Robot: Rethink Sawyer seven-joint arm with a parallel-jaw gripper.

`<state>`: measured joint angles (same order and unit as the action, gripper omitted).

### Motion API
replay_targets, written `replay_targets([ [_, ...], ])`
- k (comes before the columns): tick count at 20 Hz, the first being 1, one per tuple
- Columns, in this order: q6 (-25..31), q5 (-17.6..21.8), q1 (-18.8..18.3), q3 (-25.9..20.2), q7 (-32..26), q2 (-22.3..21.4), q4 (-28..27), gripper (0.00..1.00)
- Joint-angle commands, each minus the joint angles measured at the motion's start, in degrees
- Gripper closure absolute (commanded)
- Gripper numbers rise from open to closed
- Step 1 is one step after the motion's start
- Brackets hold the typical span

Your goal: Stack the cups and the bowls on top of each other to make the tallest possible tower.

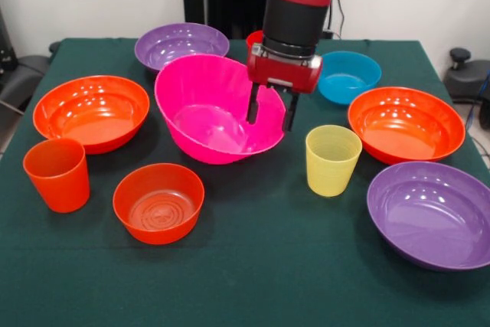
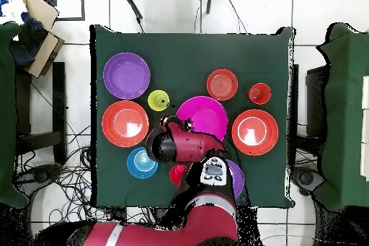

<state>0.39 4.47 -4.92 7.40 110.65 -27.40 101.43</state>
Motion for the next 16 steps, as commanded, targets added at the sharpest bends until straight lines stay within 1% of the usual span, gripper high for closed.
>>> replay_targets([
  [1, 0.5, 4.1, -4.0, -10.7, 3.2, 3.5, 0.8, 1.0],
  [4, 2.9, 2.6, -3.3, -10.1, 3.8, 2.9, 1.1, 1.0],
  [7, 4.4, 1.6, -1.9, -8.9, 4.5, 1.4, 1.5, 1.0],
  [12, 7.1, 1.4, -1.9, -8.8, 3.7, -0.7, 1.9, 1.0],
  [14, 7.4, 1.8, -1.8, -8.6, 3.2, -0.9, 1.6, 1.0],
  [15, 7.0, 2.3, -2.3, -9.2, 3.0, -1.2, 1.8, 0.0],
  [16, 7.5, 2.2, -2.3, -9.3, 2.9, -1.6, 2.0, 0.0],
])
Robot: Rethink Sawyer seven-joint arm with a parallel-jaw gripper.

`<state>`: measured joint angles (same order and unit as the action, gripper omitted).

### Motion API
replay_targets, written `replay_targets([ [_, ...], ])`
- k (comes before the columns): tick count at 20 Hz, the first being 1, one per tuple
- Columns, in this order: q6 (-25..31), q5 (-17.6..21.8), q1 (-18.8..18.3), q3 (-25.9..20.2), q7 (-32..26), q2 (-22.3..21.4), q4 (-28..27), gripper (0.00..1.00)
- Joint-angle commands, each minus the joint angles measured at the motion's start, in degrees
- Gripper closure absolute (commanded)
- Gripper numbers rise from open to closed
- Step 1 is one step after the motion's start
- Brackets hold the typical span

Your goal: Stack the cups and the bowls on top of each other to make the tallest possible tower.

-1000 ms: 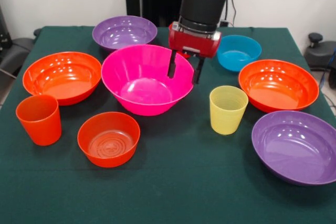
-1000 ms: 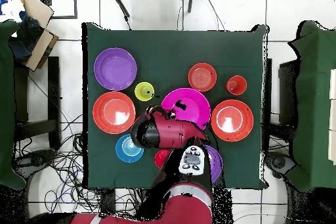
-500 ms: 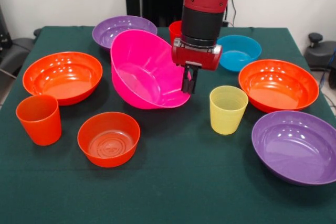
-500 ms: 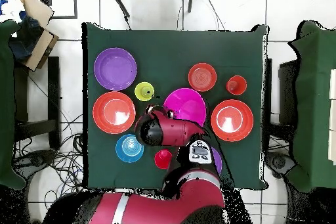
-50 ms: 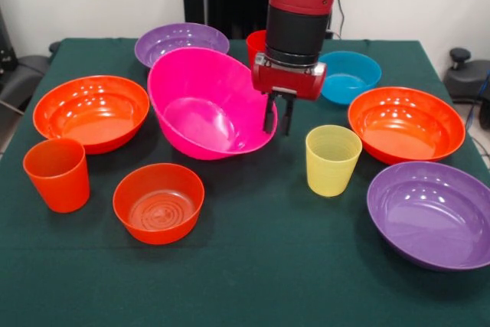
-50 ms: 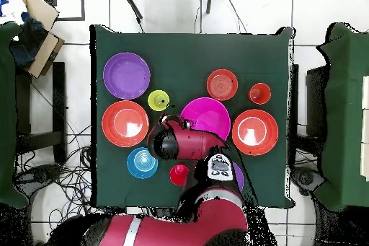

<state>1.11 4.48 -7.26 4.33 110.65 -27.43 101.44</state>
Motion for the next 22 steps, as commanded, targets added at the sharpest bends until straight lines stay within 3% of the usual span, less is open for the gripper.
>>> replay_targets([
  [1, 7.4, 2.1, 0.0, -6.3, 2.8, -1.9, 2.1, 0.0],
  [4, 9.5, 1.3, 0.8, -5.3, 3.2, -3.9, 2.5, 0.0],
  [8, 11.6, 0.9, 4.6, -1.0, 4.0, -5.8, 1.4, 0.0],
  [22, -1.5, 0.8, 12.0, 9.6, 7.9, 5.7, -2.5, 0.0],
])
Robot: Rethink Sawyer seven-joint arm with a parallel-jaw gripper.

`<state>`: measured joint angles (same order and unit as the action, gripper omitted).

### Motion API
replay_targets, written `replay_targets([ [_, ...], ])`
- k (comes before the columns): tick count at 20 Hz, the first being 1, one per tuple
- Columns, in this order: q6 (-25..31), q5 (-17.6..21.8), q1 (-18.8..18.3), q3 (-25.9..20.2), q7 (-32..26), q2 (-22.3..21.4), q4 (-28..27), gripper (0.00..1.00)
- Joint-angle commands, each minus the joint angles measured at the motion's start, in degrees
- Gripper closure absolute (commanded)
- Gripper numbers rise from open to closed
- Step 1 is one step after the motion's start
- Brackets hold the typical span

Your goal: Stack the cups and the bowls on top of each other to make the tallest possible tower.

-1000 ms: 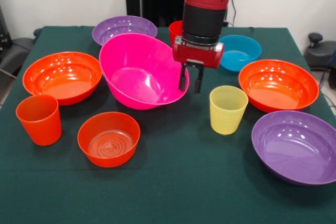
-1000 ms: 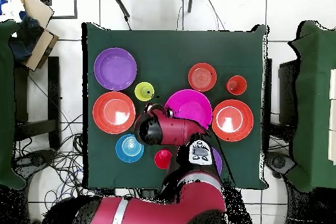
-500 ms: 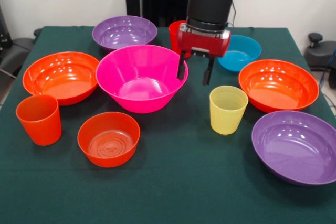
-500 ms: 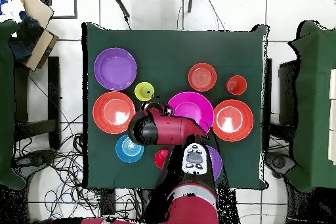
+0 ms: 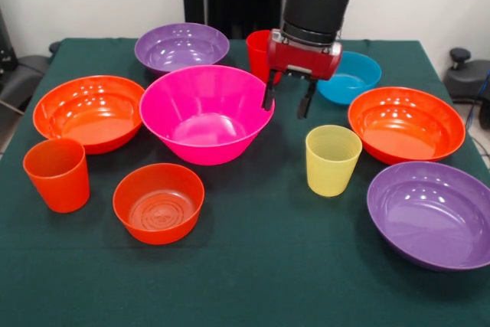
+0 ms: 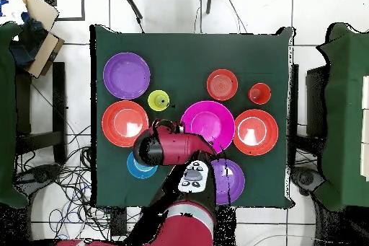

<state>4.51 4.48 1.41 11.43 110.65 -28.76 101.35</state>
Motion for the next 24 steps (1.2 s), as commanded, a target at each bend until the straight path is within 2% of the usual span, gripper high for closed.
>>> replay_targets([
  [1, -5.5, 0.6, 3.9, 3.3, 8.1, 7.3, -2.3, 0.0],
  [8, -8.2, -1.4, 6.1, 5.3, 9.2, 9.7, -2.1, 0.0],
  [14, -8.0, -0.6, 4.4, 3.6, 7.6, 9.5, -2.7, 0.0],
  [15, -7.6, -0.4, 4.1, 3.3, 7.0, 9.1, -2.7, 1.0],
  [18, -3.5, -0.7, 2.6, 1.2, 6.7, 6.1, -1.4, 1.0],
  [20, 1.3, -1.4, 2.1, 0.2, 6.0, 2.7, -1.0, 1.0],
  [24, 9.4, -3.1, 2.5, 0.5, 4.7, -1.6, -3.8, 1.0],
])
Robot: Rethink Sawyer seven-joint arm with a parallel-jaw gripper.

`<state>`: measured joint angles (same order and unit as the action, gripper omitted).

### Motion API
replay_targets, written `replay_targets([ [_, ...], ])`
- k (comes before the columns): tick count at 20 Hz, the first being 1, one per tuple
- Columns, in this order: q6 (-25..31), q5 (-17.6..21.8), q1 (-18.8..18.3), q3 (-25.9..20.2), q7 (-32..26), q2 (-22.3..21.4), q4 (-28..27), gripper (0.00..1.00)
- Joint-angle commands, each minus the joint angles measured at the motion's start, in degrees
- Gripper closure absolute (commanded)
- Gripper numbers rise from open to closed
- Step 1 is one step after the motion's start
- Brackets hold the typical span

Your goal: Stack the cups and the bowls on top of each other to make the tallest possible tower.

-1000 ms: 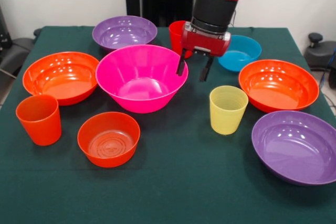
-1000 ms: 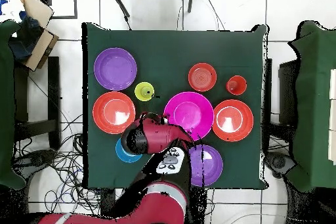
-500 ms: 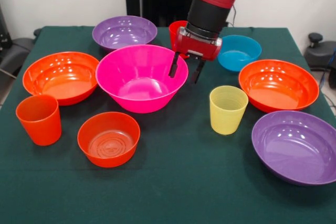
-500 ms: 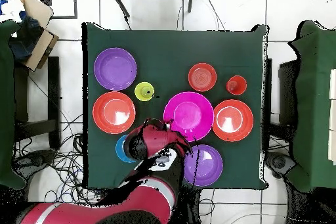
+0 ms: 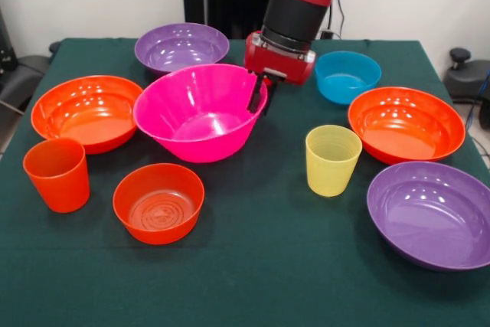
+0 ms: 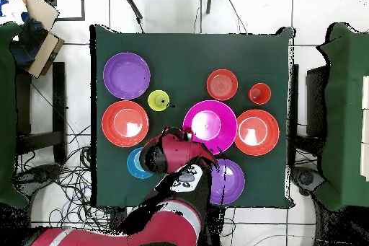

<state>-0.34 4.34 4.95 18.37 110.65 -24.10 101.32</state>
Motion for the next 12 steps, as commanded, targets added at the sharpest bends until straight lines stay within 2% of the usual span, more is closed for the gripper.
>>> replay_targets([
  [1, 16.1, -3.2, -1.5, -6.7, 4.5, -7.4, -3.9, 1.0],
  [3, 20.7, -3.8, -1.6, -6.4, 4.0, -10.2, -5.1, 1.0],
  [7, 26.0, -4.6, -2.3, -6.7, 3.6, -14.0, -7.9, 1.0],
  [12, 27.2, -4.4, -1.2, -5.1, 4.7, -12.9, -11.7, 1.0],
])
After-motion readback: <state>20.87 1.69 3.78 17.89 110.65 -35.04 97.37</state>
